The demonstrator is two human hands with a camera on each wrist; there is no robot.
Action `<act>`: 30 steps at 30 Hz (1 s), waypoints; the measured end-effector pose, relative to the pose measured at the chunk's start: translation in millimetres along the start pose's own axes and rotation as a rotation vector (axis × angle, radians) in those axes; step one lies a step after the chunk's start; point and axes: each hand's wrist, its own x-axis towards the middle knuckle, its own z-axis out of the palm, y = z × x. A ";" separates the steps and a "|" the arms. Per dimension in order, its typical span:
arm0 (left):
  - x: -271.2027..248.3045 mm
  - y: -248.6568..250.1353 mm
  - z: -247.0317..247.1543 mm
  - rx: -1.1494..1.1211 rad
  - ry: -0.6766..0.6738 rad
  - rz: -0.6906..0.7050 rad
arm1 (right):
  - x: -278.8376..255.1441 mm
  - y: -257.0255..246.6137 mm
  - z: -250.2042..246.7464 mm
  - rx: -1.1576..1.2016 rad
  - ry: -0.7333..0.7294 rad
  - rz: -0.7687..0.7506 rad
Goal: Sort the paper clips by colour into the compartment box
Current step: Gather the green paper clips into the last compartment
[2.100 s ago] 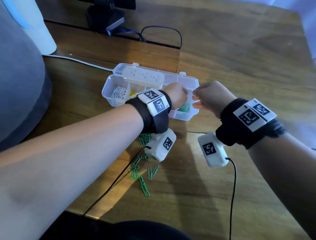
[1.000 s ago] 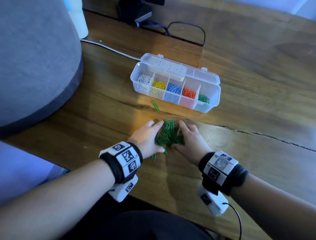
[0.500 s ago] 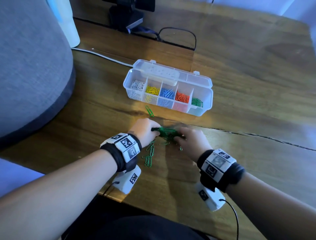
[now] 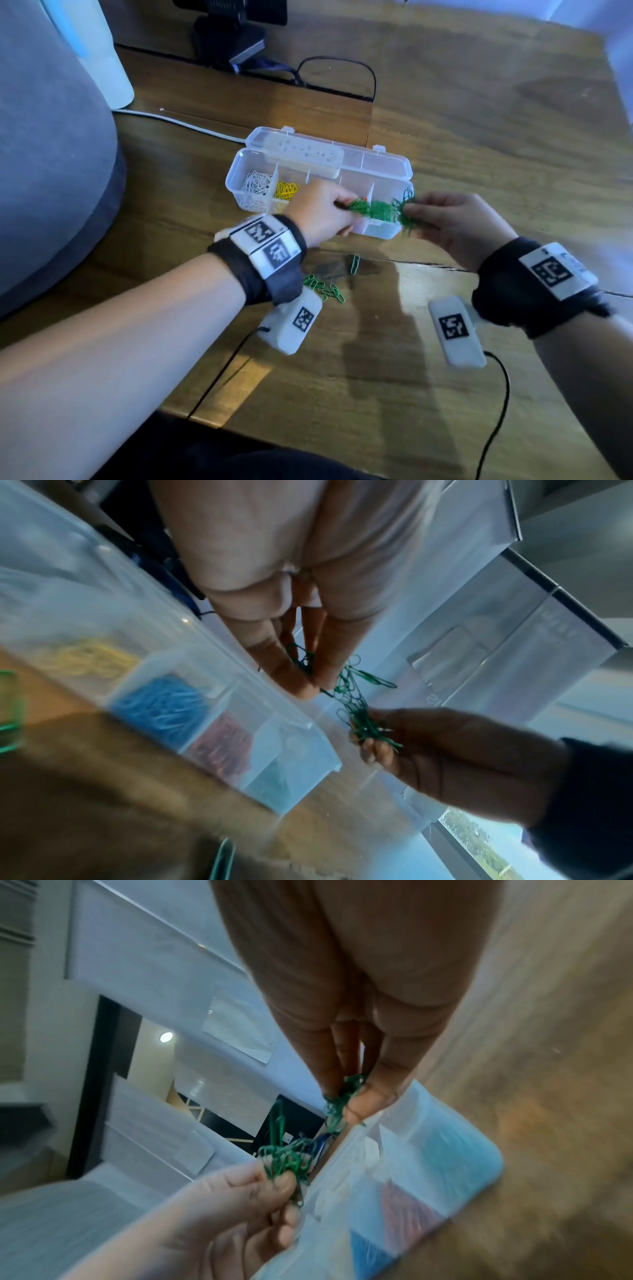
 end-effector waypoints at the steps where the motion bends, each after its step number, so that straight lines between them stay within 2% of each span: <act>1: 11.1 7.8 1.8 0.033 0.023 0.010 | 6.1 -6.7 -1.3 -0.029 0.022 -0.018; 5: 51.2 28.1 19.7 0.213 0.059 -0.022 | 34.2 -18.4 2.4 -0.457 0.121 -0.024; 7: 59.8 32.6 26.4 0.338 0.003 -0.049 | 39.0 -21.9 8.2 -0.688 0.152 -0.015; 9: 65.0 32.3 29.9 0.416 -0.094 -0.042 | 36.0 -27.4 13.8 -0.813 0.139 -0.001; 11: 63.6 31.1 29.3 0.437 -0.136 -0.020 | 31.4 -30.7 17.3 -0.909 0.123 -0.011; 16: 29.3 26.5 5.0 0.335 -0.012 0.057 | 5.2 -30.3 17.2 -0.892 0.204 -0.284; 18: 1.1 16.0 -6.6 0.340 -0.033 0.053 | -12.4 -17.1 21.4 -0.921 0.091 -0.341; 20: -27.0 -4.9 -13.8 0.395 -0.072 -0.031 | -24.0 7.0 29.1 -0.971 -0.087 -0.286; 22: -45.8 -33.6 -17.7 0.474 -0.113 -0.153 | -25.8 32.7 38.2 -1.077 -0.186 -0.173; 24: -54.2 -61.7 -18.6 0.540 -0.145 -0.296 | -22.3 52.4 47.8 -1.125 -0.210 -0.105; 26: -56.0 -78.9 -15.4 0.585 -0.128 -0.402 | -21.0 63.3 58.1 -1.125 -0.193 -0.097; 28: -53.9 -84.7 -10.2 0.611 -0.062 -0.405 | -21.8 70.9 69.0 -1.130 -0.178 -0.136; 30: -51.2 -85.3 -5.3 0.612 -0.014 -0.339 | -25.8 75.9 81.1 -1.143 -0.202 -0.171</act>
